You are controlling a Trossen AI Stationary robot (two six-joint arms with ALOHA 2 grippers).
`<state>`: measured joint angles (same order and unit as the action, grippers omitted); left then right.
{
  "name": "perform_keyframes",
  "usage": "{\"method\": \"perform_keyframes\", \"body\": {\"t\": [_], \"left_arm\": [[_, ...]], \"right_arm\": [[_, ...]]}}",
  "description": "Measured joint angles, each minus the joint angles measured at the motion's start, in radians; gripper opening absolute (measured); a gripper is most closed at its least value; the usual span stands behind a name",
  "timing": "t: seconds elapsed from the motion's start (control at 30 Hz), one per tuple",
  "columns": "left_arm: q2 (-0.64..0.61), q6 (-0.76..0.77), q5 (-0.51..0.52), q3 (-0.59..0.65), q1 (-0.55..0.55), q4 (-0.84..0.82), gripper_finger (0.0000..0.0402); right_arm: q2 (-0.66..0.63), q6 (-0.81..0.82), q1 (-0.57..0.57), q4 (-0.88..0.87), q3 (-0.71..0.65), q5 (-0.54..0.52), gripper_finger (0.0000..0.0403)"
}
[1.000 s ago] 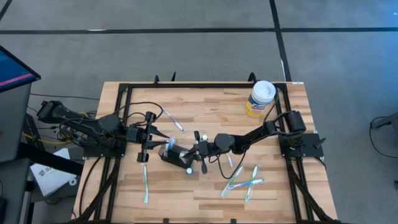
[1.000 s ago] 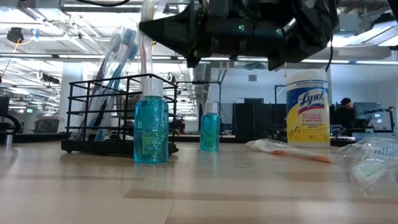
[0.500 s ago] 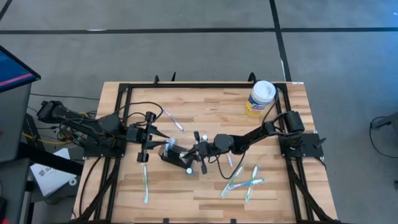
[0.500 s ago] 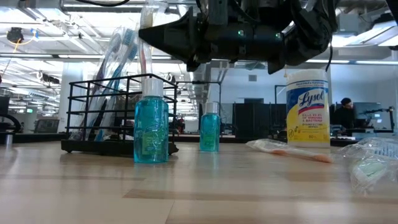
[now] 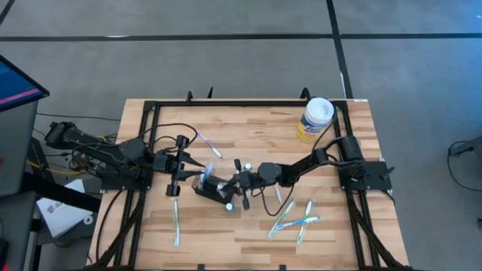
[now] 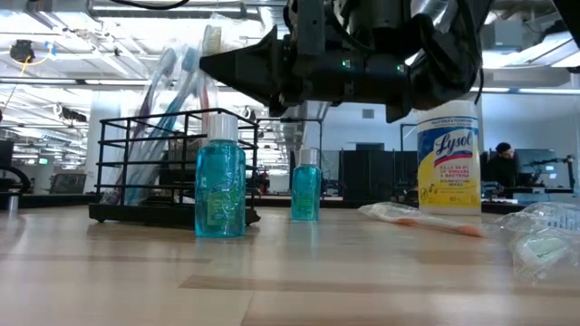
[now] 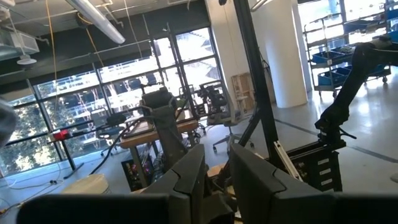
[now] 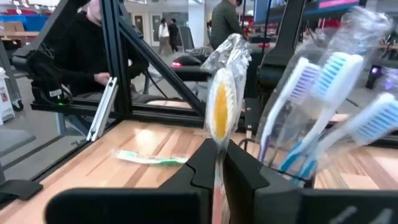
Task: Pick & Place toothbrushing station
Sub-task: Put the left orange toothbrush into the right compartment of the wire organizer
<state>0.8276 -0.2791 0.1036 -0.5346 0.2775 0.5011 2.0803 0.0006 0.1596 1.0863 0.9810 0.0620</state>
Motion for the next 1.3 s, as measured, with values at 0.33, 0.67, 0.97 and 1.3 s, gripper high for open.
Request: {"method": "perform_keyframes", "body": {"t": [0.33, 0.67, 0.97, 1.3], "left_arm": [[0.000, 0.000, 0.000, 0.000, 0.000, 0.000, 0.0068], [0.000, 0.000, 0.000, 0.000, 0.000, 0.000, 0.0068], [0.000, 0.000, 0.000, 0.000, 0.000, 0.000, 0.0068], [0.000, 0.000, 0.000, 0.000, 0.000, -0.001, 0.0068]], "right_arm": [[-0.005, 0.000, 0.000, -0.058, -0.002, -0.007, 0.0059], [-0.005, -0.007, 0.001, -0.056, -0.002, -0.010, 0.0105], [-0.006, -0.022, 0.002, -0.054, -0.002, -0.010, 0.0163], [-0.127, -0.053, 0.014, -0.240, -0.002, -0.010, 0.0161]]}}
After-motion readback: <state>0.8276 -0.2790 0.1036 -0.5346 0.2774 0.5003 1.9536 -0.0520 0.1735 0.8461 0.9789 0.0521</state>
